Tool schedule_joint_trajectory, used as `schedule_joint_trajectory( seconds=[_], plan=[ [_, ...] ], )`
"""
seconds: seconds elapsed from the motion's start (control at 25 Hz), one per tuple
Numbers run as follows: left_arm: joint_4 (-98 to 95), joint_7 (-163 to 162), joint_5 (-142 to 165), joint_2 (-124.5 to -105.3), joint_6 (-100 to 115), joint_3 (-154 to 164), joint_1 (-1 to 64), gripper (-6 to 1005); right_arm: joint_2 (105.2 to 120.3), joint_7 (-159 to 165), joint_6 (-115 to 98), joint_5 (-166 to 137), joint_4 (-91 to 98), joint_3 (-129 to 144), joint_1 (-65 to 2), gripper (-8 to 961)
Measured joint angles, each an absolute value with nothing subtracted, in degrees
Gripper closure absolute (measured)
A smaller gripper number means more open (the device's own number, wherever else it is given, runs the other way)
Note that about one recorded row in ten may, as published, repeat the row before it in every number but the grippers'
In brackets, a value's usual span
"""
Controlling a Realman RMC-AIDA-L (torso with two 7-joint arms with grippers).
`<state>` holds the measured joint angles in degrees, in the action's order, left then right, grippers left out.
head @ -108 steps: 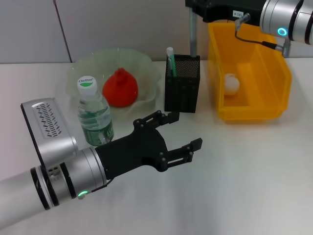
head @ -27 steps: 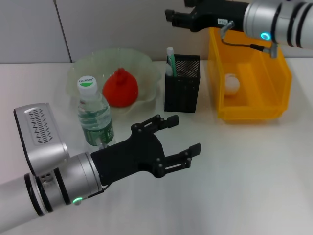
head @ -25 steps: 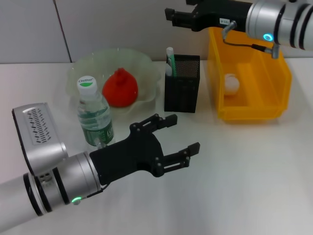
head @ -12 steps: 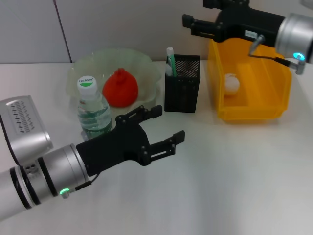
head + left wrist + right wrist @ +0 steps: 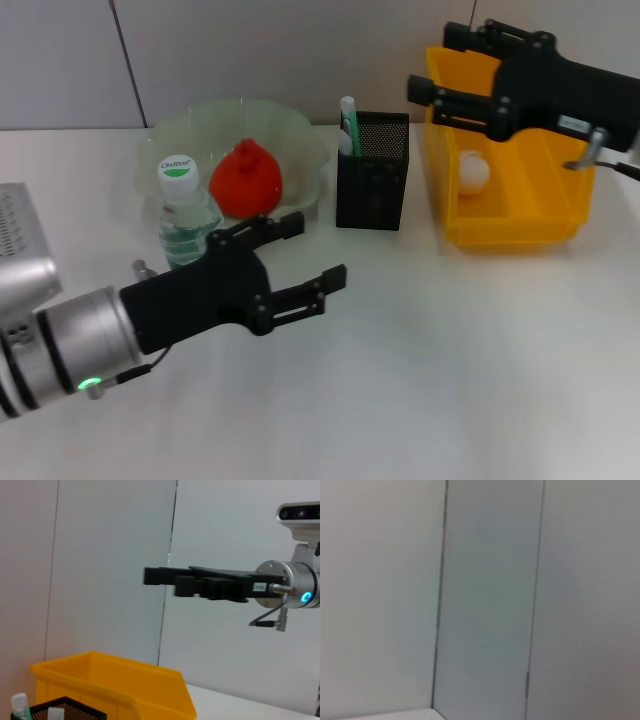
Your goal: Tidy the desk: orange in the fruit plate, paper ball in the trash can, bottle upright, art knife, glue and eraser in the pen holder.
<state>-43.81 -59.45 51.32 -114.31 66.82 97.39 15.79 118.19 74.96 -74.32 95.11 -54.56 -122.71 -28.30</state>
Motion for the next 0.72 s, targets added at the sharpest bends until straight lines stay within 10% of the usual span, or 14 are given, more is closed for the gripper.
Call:
schedule_joint_trajectory(
  seconds=[0.72],
  plan=[
    [-43.9,-61.2,63.6,-114.4,77.1,85.8,13.7,184,118.09,73.9,-88.9,83.3,-52.5,-125.8,-24.3,185]
  ],
)
